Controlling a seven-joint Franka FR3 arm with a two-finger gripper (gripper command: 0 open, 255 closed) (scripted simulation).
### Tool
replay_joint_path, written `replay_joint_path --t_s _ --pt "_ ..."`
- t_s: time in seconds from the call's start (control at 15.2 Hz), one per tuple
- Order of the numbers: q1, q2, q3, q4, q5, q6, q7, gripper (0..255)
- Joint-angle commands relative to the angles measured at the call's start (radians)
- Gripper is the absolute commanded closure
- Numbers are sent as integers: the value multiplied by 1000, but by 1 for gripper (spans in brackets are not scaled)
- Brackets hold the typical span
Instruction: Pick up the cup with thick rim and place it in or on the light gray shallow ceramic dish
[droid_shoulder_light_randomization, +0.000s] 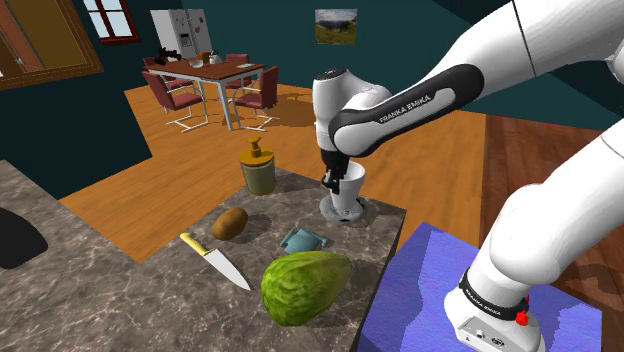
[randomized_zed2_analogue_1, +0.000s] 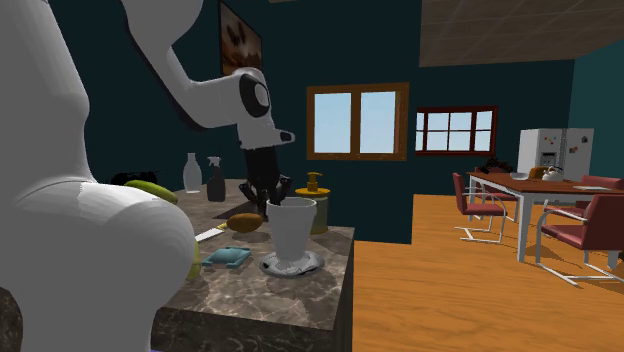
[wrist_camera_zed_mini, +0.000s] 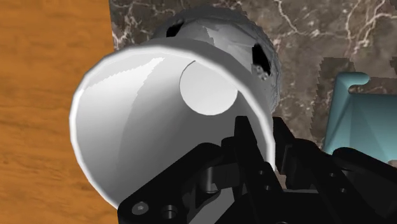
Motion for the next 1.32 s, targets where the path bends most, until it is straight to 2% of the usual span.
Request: replay_joint_path --t_s 0.0,0.53,0.59,0.92,1.19,1.25 --pt "-2 15 2 -19 -6 35 7 255" --pt "-2 15 2 -19 -6 35 7 255" --pt "-2 15 2 -20 -6 35 7 0" --pt "-2 15 2 -19 -6 35 7 0" --pt "10 -40 4 63 17 -101 -7 0" --pt "10 -40 4 63 17 -101 -7 0"
